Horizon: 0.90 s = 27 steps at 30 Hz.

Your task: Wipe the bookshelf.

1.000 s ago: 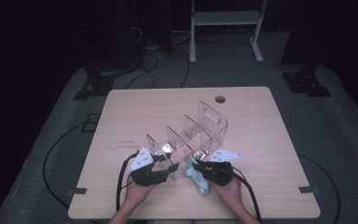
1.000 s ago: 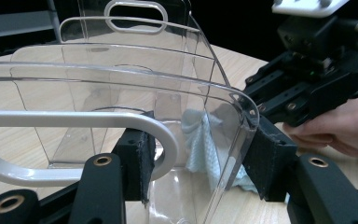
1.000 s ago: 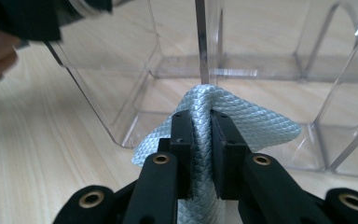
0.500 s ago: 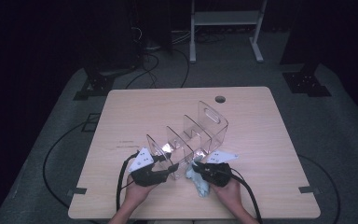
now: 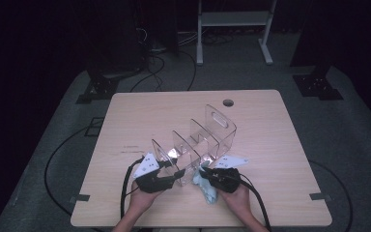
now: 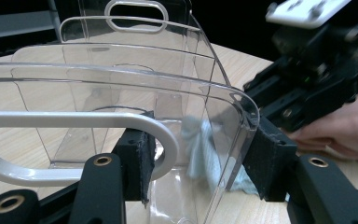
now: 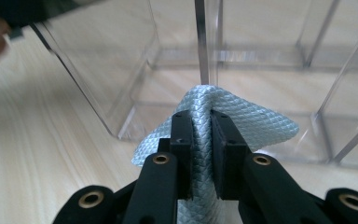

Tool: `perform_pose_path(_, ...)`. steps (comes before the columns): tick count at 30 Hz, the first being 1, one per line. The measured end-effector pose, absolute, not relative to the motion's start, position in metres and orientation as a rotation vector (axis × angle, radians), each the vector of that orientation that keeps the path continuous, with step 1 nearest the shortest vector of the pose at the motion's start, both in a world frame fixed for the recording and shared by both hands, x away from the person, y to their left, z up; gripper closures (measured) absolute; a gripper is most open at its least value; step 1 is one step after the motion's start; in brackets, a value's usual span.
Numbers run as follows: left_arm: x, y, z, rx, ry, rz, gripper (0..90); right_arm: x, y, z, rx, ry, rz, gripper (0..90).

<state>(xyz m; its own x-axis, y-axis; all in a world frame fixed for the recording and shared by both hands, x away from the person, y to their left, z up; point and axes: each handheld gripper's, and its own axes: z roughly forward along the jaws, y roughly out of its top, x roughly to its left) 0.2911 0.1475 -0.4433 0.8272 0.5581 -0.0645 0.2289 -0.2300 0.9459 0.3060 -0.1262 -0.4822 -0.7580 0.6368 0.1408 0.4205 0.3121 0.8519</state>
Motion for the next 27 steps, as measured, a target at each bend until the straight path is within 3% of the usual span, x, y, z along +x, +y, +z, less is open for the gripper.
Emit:
perform_pose_path(10, 0.289, 0.148, -0.442, 1.827, 0.601, 0.339, 47.2, 0.309, -0.127, -0.492, 0.997, 2.387, 1.437, 79.8)
perform_pose_path(23, 0.270, 0.160, -0.439, 1.843, 0.615, 0.332, 46.3, 0.293, -0.160, -0.464, 1.005, 2.349, 1.542, 79.8)
perform_pose_path(27, 0.267, 0.166, -0.437, 1.828, 0.626, 0.335, 42.5, 0.288, -0.171, -0.458, 1.009, 2.337, 1.556, 79.8)
